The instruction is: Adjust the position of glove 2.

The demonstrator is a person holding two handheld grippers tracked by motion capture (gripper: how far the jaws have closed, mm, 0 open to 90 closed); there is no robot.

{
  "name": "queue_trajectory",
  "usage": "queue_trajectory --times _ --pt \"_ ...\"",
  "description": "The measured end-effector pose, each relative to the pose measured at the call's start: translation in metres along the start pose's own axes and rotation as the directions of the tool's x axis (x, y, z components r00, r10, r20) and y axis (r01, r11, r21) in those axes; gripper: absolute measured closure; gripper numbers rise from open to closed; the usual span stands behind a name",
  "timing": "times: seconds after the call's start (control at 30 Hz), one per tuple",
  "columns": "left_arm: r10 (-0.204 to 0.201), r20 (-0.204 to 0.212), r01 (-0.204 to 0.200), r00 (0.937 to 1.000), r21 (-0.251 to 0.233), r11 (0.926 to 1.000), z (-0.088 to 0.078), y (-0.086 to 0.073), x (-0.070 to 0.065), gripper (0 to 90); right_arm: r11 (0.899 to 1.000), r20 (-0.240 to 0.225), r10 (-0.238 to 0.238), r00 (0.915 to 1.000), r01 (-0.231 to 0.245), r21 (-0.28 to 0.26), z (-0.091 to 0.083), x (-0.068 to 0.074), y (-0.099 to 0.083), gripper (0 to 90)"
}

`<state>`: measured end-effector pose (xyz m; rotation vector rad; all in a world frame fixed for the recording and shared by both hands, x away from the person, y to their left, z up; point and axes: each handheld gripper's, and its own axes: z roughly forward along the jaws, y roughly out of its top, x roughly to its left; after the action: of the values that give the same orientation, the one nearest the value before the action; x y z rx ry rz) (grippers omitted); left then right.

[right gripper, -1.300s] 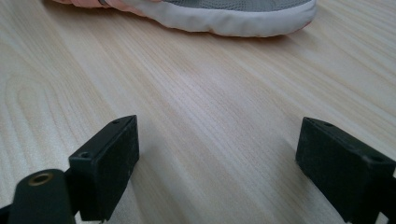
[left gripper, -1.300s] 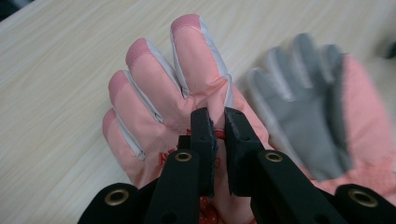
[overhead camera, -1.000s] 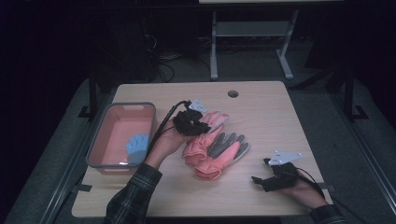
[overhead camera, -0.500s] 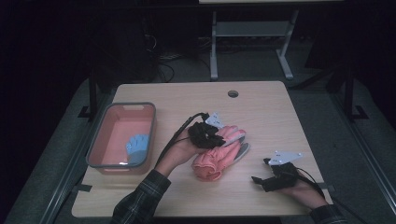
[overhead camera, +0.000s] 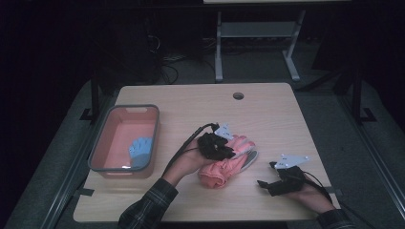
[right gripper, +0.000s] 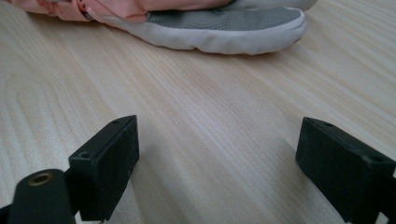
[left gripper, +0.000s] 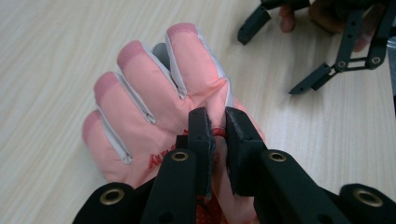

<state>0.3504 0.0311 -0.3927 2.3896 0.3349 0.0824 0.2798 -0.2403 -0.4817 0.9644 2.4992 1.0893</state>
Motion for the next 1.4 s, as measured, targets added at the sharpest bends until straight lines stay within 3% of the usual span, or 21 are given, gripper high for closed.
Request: queue_trajectory --times 0.2,0.23,0.5,0.63,0.83,0.97,1.13,1.17,1.33,1.4 --pt "0.022 0.031 -0.023 0.9993 0.009 0.9997 0.012 -0.003 -0.008 80.2 1.000 -0.001 0.000 1.0000 0.000 0.000 0.000 0.000 0.000 12.7" --pt "0.010 0.031 -0.010 0.9995 -0.004 0.9999 0.011 -0.003 -0.009 79.6 1.000 0.000 0.000 1.0000 0.000 0.000 0.000 0.000 0.000 12.7" --pt "-0.002 0.025 0.003 0.9997 -0.033 0.9994 0.001 0.002 -0.004 68.3 1.000 -0.001 0.001 1.0000 -0.001 0.000 0.000 0.000 0.000 12.8" --pt "-0.005 0.024 0.006 0.9997 -0.047 0.9989 -0.005 0.005 -0.003 55.9 1.000 0.000 0.000 1.0000 0.000 0.000 0.000 0.000 0.000 12.8" --pt "-0.013 0.017 0.014 0.9998 -0.076 0.9970 -0.012 0.007 -0.001 50.5 1.000 0.000 0.001 1.0000 -0.001 0.000 0.000 0.000 0.000 12.8" --pt "-0.016 -0.015 0.014 0.9998 -0.087 0.9961 -0.019 0.008 0.005 46.4 1.000 -0.001 0.001 1.0000 -0.001 0.000 0.000 0.000 0.000 12.7" --pt "-0.058 -0.041 0.053 0.9975 -0.106 0.9929 -0.029 0.001 0.018 46.2 1.000 0.000 0.001 1.0000 -0.001 0.000 0.000 0.000 0.000 12.8" --pt "-0.092 -0.051 0.086 0.9945 -0.116 0.9896 -0.033 -0.002 0.024 45.4 1.000 0.000 0.001 1.0000 -0.001 0.000 0.000 0.000 0.000 12.8" --pt "-0.126 -0.048 0.122 0.9908 -0.084 0.9890 -0.032 -0.009 0.033 34.0 1.000 -0.001 0.001 1.0000 -0.001 0.001 0.000 0.000 0.000 12.7" --pt "-0.136 -0.034 0.134 0.9901 -0.065 0.9889 -0.024 -0.013 0.032 31.3 1.000 -0.001 0.001 1.0000 -0.001 0.001 0.000 0.000 0.000 12.7"
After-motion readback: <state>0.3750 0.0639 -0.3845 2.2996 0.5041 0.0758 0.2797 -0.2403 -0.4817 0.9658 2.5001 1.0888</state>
